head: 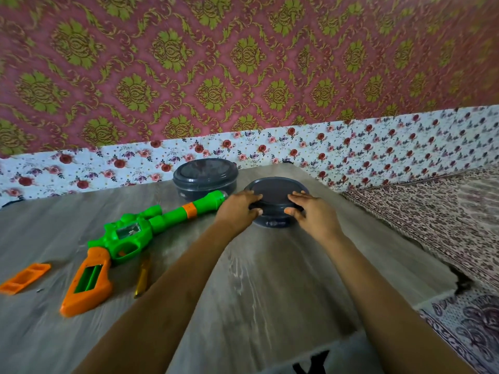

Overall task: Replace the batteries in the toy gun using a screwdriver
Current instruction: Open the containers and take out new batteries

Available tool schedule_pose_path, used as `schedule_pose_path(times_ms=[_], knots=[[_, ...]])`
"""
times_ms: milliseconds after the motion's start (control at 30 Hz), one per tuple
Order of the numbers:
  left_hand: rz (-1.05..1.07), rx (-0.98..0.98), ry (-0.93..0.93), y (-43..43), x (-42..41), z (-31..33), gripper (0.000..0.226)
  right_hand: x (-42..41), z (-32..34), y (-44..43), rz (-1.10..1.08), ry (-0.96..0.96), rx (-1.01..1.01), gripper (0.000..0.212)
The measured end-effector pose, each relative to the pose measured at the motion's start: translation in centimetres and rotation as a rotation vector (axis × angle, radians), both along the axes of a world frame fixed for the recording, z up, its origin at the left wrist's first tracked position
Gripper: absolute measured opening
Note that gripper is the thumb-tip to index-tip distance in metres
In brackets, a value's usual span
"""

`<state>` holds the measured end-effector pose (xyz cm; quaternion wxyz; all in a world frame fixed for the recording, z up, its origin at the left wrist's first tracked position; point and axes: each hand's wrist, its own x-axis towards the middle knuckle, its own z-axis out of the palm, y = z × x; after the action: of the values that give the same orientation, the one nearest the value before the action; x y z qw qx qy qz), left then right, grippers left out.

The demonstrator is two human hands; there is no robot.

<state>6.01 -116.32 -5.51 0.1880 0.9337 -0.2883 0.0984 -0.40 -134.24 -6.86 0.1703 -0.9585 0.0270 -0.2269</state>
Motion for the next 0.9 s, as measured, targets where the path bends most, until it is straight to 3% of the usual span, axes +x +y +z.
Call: schedule_pose_path(times_ms=[333,700,800,900], knots=[[0.077,0.041,0.025,-6.3,13.3,0.6,0.043,14.6,0.2,-4.9,-0.026,0.133,-0.023,0.047],[0.102,0.057,0.015,-9.0,19.8,0.5,0.037,21.0,-0.1,-6.3,-0.052,0.150,-0.012,0.047],[0.057,0.136,0.048,-8.8,19.9,0.8,0.045,20.8,0.2,-6.0,-0.080,0.228,-0.058,0.052],[-0.005,0.110,0.125,-7.5,19.1,1.3,0.064,19.8,0.4,-5.0,-0.099,0.270,0.046,0.065]])
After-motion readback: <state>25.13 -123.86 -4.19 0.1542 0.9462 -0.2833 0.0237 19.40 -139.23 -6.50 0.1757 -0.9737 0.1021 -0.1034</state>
